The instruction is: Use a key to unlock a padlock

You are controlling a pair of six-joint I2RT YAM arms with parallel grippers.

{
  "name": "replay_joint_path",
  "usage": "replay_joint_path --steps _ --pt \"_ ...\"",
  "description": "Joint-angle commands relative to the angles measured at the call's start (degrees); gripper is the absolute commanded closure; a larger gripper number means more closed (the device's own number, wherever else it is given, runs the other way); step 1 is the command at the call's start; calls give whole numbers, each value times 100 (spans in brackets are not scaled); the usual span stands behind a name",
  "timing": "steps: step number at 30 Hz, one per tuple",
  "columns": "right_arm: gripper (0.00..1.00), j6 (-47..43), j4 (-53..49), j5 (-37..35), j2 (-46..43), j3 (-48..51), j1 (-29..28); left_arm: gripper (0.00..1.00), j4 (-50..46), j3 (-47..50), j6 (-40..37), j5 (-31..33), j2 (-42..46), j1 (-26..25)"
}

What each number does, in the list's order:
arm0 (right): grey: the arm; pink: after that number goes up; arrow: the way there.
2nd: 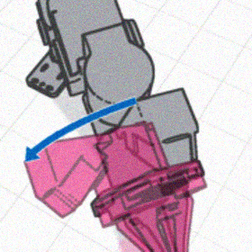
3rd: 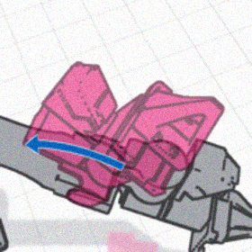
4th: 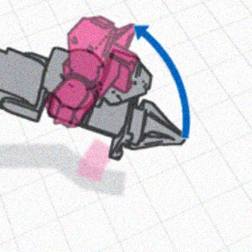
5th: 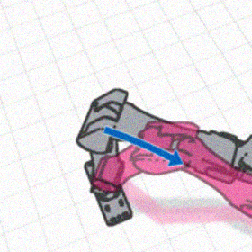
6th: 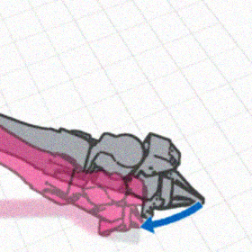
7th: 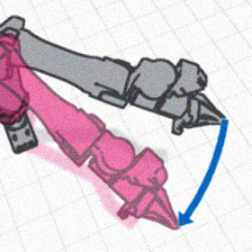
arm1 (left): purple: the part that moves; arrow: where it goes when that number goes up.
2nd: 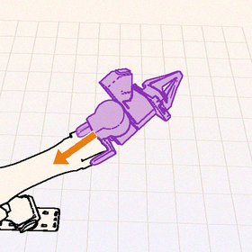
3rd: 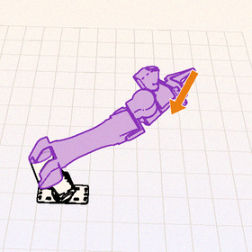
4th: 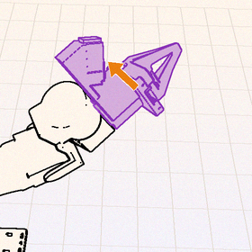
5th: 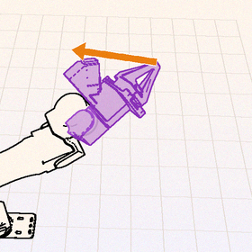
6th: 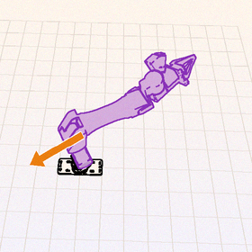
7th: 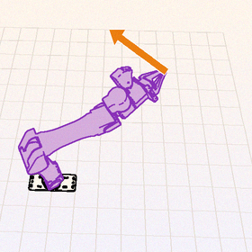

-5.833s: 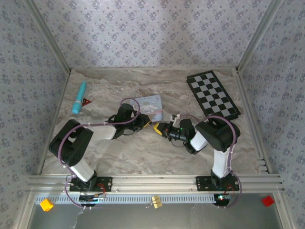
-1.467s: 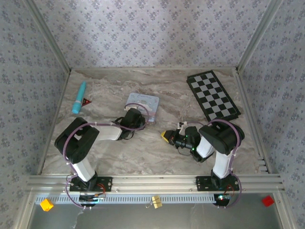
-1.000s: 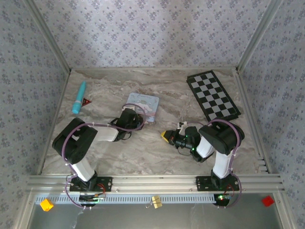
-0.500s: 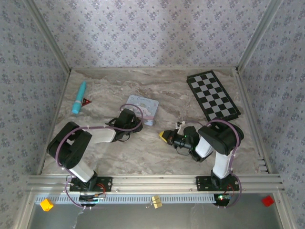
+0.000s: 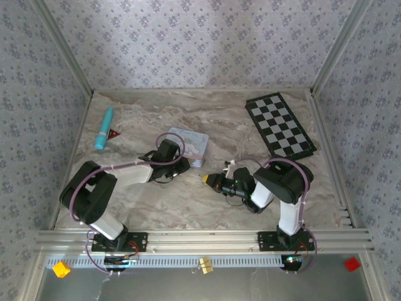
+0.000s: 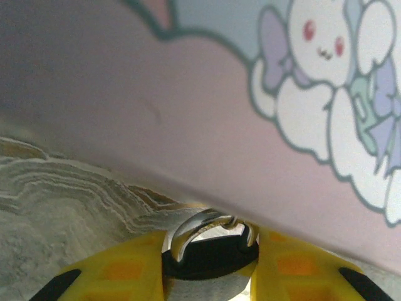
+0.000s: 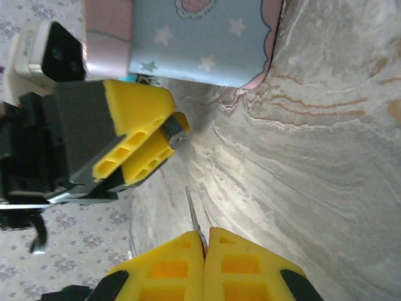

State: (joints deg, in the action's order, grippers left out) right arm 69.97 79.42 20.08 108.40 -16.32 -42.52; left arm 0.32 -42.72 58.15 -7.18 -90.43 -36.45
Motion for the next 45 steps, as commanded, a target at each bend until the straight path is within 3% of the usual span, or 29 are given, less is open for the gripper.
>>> replay_joint_path --steps 1,7,20,45 --pt "100 -412 48 -255 171 -91 -105 77 -288 -316 325 -240 175 -62" --pt "100 -695 12 -497 186 -69 -254 78 -598 -491 652 -349 219 -97" --pt "100 -1098 54 -1200 -50 -36 -705 81 -319 -364 1651 -670 149 -221" --pt "100 -1645 49 -2173 -217 -64 -1073 82 73 -95 2195 -679 306 -341"
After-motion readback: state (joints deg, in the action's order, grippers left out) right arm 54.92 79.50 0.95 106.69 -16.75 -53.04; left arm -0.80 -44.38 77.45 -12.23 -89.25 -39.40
